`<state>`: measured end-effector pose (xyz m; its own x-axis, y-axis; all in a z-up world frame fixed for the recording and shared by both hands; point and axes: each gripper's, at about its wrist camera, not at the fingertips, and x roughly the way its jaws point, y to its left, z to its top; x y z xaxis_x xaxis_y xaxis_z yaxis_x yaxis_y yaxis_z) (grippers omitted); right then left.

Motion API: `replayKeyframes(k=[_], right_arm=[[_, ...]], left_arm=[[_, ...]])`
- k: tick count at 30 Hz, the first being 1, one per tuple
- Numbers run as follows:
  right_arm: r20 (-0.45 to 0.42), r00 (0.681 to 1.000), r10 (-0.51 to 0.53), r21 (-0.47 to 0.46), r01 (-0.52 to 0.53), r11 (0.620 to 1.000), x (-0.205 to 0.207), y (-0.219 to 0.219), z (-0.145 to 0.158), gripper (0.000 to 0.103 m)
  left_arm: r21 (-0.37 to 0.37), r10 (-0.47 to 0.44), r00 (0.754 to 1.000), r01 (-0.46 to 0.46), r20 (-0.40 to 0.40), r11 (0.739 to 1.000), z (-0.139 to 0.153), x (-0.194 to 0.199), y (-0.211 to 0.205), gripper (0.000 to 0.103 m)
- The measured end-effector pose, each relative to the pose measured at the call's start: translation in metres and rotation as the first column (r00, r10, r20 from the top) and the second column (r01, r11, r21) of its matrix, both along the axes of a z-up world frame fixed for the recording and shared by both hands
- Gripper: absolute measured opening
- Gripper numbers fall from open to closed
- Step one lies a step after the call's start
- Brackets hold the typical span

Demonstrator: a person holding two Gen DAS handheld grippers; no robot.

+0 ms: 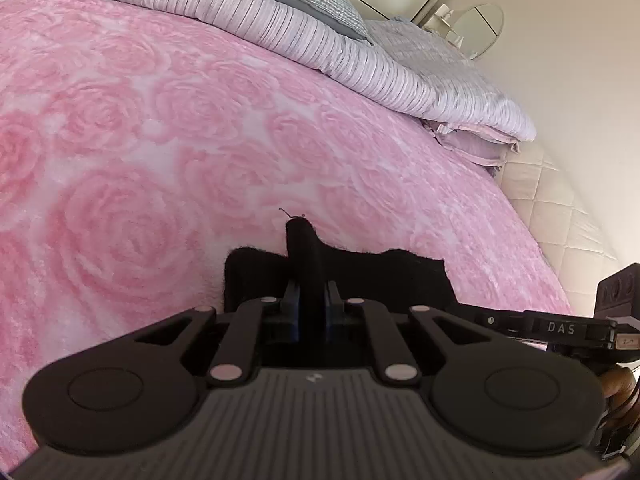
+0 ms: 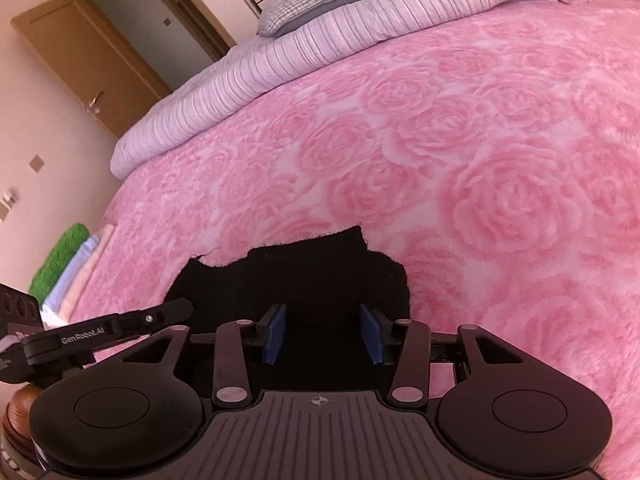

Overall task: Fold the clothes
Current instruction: 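Lower the folded black garment onto the bedspread with both grippers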

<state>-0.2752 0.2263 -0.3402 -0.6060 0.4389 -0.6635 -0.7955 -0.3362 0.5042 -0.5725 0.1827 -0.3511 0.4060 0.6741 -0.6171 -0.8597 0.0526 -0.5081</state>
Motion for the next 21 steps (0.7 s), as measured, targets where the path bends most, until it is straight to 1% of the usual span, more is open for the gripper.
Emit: replayKeyframes(k=[7, 9, 13, 15, 19, 21], right_arm=[[0.023, 1.000, 0.001, 0.009, -0.001, 1.000, -0.004, 0.001, 0.000, 0.045], [0.029, 1.000, 0.000, 0.013, 0.000, 1.000, -0.005, 0.002, 0.001, 0.045], [0.054, 0.999, -0.002, 0.053, -0.001, 0.999, -0.007, 0.000, 0.007, 0.045], [0.062, 0.998, 0.005, 0.067, -0.009, 0.998, -0.010, -0.001, 0.009, 0.045], [0.083, 0.996, 0.024, 0.081, -0.031, 0.996, -0.016, -0.001, 0.008, 0.045], [0.094, 0.995, 0.037, 0.092, -0.046, 0.995, -0.020, -0.002, 0.007, 0.045]], left_arm=[[0.000, 0.004, 1.000, -0.004, 0.000, 1.000, 0.001, 0.001, 0.000, 0.007], [0.018, 0.011, 1.000, -0.011, 0.010, 1.000, 0.004, -0.001, -0.004, 0.006], [0.110, 0.027, 0.999, -0.029, 0.027, 0.994, 0.023, -0.010, -0.017, 0.006], [0.124, 0.027, 1.000, -0.026, -0.004, 0.992, 0.026, -0.012, -0.021, 0.006], [0.104, 0.046, 0.997, -0.039, -0.065, 0.994, 0.017, -0.013, -0.025, 0.006], [0.108, 0.056, 0.995, -0.047, -0.082, 0.993, 0.013, -0.016, -0.027, 0.007]])
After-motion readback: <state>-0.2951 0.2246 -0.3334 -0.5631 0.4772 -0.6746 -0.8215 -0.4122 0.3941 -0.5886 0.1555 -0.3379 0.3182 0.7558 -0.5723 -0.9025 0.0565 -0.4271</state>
